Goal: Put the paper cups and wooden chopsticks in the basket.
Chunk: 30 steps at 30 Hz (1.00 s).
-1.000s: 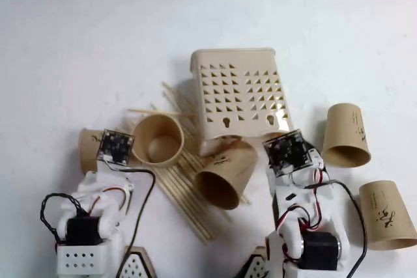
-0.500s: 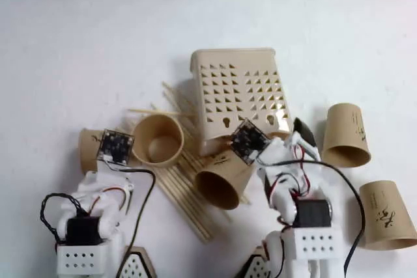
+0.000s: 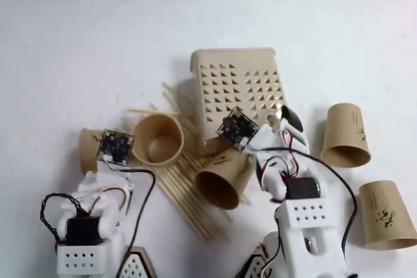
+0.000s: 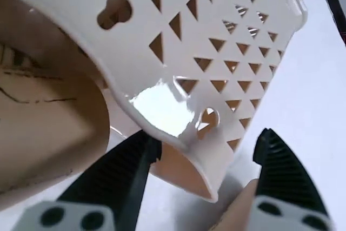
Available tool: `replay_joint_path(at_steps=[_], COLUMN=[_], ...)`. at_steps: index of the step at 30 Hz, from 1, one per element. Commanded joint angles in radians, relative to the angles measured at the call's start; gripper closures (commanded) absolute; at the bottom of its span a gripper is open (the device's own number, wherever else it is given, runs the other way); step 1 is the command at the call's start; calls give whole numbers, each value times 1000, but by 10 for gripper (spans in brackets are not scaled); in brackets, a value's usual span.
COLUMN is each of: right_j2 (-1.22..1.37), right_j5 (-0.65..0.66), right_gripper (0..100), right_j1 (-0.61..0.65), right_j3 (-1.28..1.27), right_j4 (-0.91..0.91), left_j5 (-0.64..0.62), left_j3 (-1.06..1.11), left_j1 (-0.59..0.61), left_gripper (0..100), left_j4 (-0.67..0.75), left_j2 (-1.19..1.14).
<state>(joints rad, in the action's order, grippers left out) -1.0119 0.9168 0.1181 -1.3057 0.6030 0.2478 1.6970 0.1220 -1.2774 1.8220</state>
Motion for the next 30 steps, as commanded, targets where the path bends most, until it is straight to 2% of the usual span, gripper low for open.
replay_joint_path(at_steps=[1, 8, 11, 16, 19, 30], right_j2=[76, 70, 19, -35, -21, 285], right_j5=[2, 2, -8, -117, -124, -120], right_gripper=[732, 982, 976, 978, 978, 978], right_j1=[-1, -2, -21, -53, -53, -51], right_j3=[41, 48, 51, 153, 226, 560], right_j4=[-142, -280, -292, -283, -283, -266], left_j5=[-8, -8, -6, -6, -6, -6], left_j3=[-5, -5, -5, -5, -5, -5], left_j1=[-8, -8, -8, -8, -8, -8], left_gripper=[975, 975, 975, 975, 975, 975], left_j4=[-5, -5, -5, -5, -5, -5], left_j2=[-1, -1, -1, -1, -1, -1])
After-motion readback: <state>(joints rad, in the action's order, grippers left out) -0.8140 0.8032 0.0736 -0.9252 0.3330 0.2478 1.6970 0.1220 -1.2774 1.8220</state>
